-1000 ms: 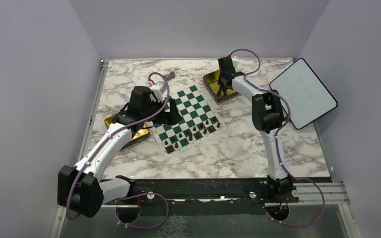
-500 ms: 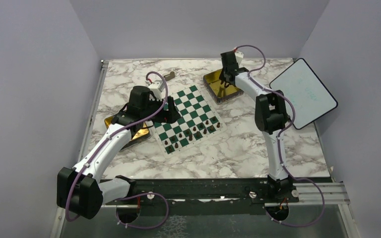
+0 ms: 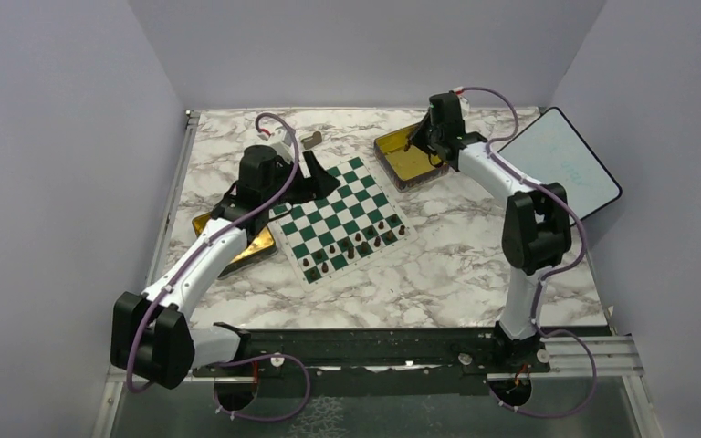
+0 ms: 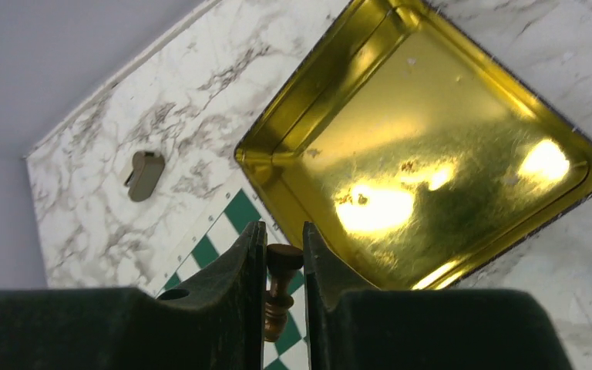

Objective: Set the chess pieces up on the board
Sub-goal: Pick up the chess piece from the storage box, then place the chess piece on the chessboard.

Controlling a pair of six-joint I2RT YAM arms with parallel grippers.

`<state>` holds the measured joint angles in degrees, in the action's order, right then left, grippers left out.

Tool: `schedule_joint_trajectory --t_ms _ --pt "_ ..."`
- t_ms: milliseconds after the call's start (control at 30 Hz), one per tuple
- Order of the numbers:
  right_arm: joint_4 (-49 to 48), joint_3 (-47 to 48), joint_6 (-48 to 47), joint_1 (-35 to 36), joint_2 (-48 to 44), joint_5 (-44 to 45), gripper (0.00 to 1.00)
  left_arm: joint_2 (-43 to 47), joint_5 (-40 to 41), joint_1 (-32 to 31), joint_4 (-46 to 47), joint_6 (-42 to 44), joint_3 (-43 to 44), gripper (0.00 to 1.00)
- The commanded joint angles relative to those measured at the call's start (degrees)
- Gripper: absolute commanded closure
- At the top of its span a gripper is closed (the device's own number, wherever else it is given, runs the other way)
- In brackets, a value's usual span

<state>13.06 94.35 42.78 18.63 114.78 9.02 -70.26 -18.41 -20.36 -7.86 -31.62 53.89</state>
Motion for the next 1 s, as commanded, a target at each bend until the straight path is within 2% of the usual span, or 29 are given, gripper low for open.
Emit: schedule_joint_trajectory --t_ms 0,167,333,700,967 --pt "-8.9 -8.1 8.1 -0.3 -7.1 -9.6 0.86 -2.4 0.9 -0.2 13.0 -9.5 1.4 0.26" --pt "-17.2 -17.8 16.1 -0.3 -14.2 -15.5 0.87 -5.8 3.2 -2.1 21.3 -11.7 0.2 0.3" --pt "-24.9 -26.5 25.9 -0.2 -19.8 -19.1 0.87 -9.5 8.0 -6.0 23.1 -7.7 2.1 0.31" --pt "-27.3 -29.4 31.2 0.4 -23.9 -19.3 0.86 -16.1 16.5 -15.8 26.3 1.0 9.2 0.3" --pt "-29.0 -31.4 33.6 0.4 -25.0 -20.6 0.86 -21.4 19.9 -18.1 26.9 4.4 15.1 0.3"
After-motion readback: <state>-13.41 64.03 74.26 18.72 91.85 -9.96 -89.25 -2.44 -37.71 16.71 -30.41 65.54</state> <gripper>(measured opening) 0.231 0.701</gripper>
